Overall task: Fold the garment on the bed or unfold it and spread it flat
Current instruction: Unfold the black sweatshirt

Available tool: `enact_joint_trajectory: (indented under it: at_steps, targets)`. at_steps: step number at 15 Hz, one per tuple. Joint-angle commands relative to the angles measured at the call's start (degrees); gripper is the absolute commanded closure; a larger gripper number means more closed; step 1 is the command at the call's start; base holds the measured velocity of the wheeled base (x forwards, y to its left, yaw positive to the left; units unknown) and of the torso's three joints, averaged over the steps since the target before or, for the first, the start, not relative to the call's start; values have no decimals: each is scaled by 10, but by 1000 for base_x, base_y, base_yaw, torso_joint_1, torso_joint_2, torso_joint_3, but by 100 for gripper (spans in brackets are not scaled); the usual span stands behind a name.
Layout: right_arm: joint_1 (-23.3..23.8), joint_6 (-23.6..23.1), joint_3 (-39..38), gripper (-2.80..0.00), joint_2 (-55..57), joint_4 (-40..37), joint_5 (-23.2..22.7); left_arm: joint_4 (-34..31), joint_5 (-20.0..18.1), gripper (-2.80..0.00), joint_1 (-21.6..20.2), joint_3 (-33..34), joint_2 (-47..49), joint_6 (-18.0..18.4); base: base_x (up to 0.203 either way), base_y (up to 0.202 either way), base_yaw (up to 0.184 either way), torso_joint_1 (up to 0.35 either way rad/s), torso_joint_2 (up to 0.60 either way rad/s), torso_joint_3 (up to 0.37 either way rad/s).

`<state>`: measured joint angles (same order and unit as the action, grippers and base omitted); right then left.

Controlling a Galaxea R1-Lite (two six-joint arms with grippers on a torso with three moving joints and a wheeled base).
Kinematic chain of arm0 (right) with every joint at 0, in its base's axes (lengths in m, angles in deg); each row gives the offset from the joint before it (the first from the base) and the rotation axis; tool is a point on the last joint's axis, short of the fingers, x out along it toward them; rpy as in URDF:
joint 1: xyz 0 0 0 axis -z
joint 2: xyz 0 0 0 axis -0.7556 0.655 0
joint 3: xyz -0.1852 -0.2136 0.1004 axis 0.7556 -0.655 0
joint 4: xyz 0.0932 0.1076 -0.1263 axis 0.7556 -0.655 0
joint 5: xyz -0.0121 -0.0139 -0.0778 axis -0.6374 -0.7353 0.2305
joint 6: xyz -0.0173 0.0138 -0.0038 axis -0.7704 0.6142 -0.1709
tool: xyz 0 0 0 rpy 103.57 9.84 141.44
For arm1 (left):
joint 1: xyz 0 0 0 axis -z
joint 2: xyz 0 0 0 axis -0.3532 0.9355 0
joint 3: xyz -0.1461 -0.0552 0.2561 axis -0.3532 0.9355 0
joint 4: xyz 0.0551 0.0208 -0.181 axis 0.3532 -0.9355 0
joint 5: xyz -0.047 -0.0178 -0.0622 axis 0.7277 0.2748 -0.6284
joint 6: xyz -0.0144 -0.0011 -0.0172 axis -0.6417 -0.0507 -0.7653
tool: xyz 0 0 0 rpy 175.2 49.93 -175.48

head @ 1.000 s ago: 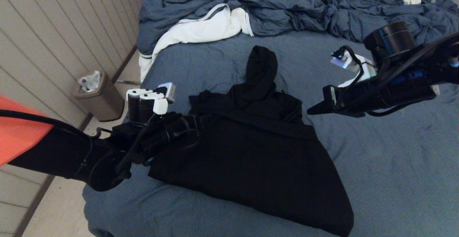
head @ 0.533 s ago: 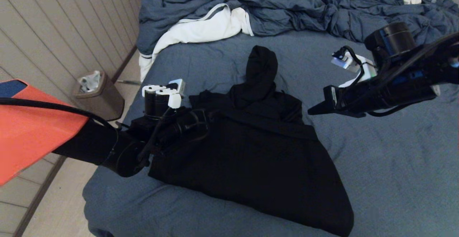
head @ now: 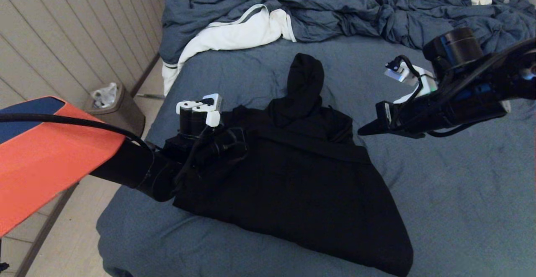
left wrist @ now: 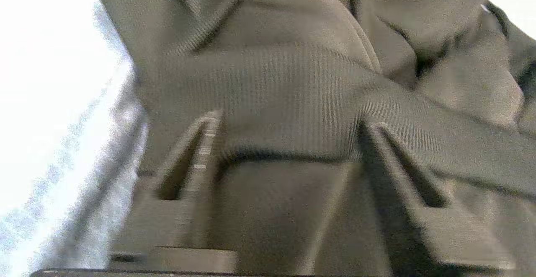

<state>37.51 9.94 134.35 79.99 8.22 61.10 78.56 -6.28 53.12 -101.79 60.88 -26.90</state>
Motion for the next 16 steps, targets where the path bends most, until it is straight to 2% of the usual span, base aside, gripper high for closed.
enact_joint_trajectory:
  at_steps: [1, 9, 12, 16]
  targets:
    - [0, 0, 0, 0, 1, -2, -1, 3, 3, 0, -1, -11, 6, -1, 0, 0, 0, 0, 0, 0]
    - [0, 0, 0, 0, 0, -2, -1, 3, 4, 0, -2, -11, -6, -1, 0, 0, 0, 0, 0, 0]
    - [0, 0, 0, 0, 0, -2, -1, -6, 8, 0, 2, 0, -57, -2, 0, 0, 0, 0, 0, 0]
    - [1, 0, 1, 0, -4, -2, -2, -25, 25, 0, 64, 73, -139, -3, 0, 0, 0, 0, 0, 0]
